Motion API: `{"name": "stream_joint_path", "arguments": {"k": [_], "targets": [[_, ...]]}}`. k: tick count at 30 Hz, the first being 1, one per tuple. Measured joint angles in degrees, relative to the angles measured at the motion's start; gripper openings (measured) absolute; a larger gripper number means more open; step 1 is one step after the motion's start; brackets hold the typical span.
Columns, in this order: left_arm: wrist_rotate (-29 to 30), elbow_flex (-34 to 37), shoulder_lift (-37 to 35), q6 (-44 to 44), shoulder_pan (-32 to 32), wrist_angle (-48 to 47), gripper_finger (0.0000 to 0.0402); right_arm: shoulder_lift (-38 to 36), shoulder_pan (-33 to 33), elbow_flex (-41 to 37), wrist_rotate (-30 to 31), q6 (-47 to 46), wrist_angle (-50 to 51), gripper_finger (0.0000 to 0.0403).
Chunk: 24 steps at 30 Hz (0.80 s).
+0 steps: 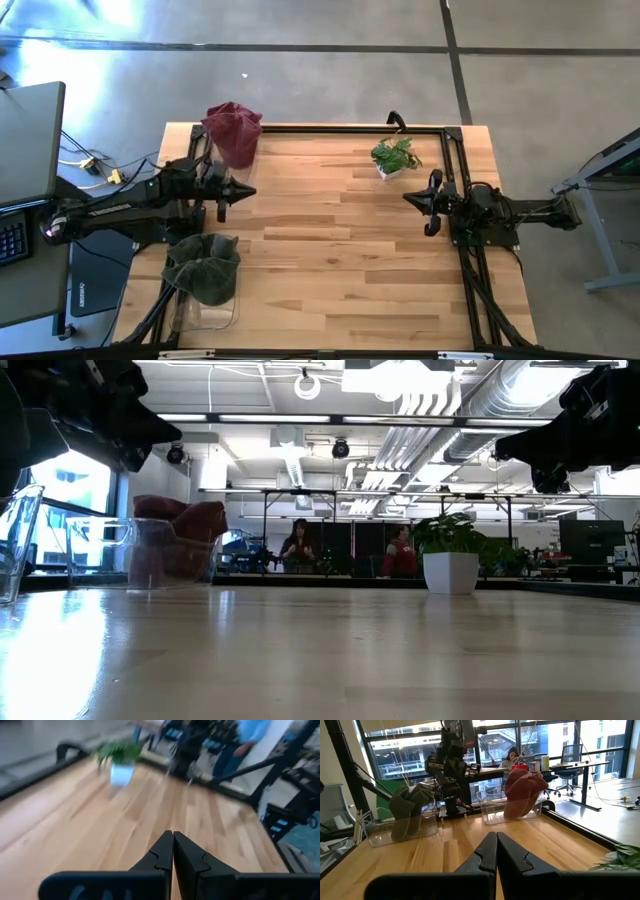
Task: Pick & Place hat
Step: Return to Home Position
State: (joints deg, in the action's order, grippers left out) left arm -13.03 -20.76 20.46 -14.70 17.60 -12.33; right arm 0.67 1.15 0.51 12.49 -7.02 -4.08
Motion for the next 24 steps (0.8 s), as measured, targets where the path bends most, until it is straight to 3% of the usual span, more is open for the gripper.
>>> {"name": "stream_joint_path", "arguments": {"k": [11,16,24], "targets": [[6.6,19.2,-14.0,5.5,-7.1,27.4,0.001,0.0,0.0,0.0,0.0,0.0,0.0,0.0001],[6.8,19.6,-20.3,10.6,-7.1,20.3,0.001,0.0,0.0,0.0,0.0,0.0,0.0,0.0001],[10.7,19.8,-20.1,26.5,-8.8,12.8,0.001,0.1,0.0,0.0,0.8,0.0,0.1,0.0001]]}}
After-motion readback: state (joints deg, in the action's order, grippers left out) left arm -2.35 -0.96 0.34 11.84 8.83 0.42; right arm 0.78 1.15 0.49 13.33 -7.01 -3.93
